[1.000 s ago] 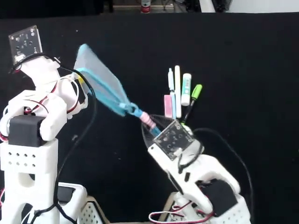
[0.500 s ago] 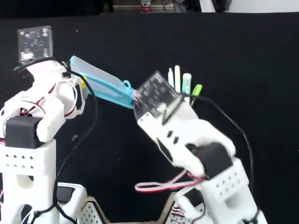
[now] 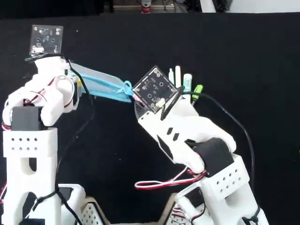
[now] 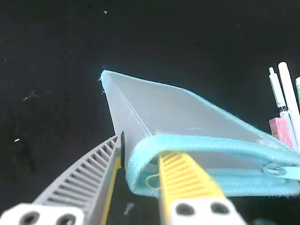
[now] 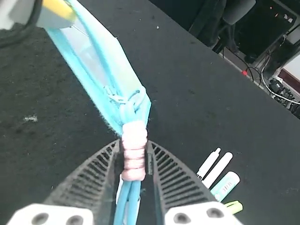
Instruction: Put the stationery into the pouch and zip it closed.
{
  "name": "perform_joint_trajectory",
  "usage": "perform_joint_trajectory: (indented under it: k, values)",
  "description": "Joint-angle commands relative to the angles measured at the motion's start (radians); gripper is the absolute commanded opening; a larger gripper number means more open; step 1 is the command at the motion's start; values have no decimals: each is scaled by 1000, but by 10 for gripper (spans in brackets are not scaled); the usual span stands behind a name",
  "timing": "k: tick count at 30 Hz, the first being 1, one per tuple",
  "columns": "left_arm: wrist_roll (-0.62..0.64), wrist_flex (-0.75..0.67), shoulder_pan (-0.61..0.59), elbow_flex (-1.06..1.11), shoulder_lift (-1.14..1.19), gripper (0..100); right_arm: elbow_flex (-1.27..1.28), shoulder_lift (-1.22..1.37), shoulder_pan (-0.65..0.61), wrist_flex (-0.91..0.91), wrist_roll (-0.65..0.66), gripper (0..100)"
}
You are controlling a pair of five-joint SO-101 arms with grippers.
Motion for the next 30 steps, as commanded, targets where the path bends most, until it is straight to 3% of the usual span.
perform_joint_trajectory:
  k: [1, 10, 16, 25, 30]
  values:
    - [78, 60, -10, -61, -49, 30, -61, -12, 12, -51, 5, 11]
    - [284, 186, 50, -91, -100, 30, -79, -16, 12, -121, 9, 11]
    - [255, 184, 41, -85, -72, 30, -157, -8, 103, -37, 9, 11]
    - [252, 169, 8, -99, -11, 30, -64, -10, 187, -31, 15, 11]
    - [252, 170, 7, -94, 11, 30, 8, -16, 224, -31, 81, 11]
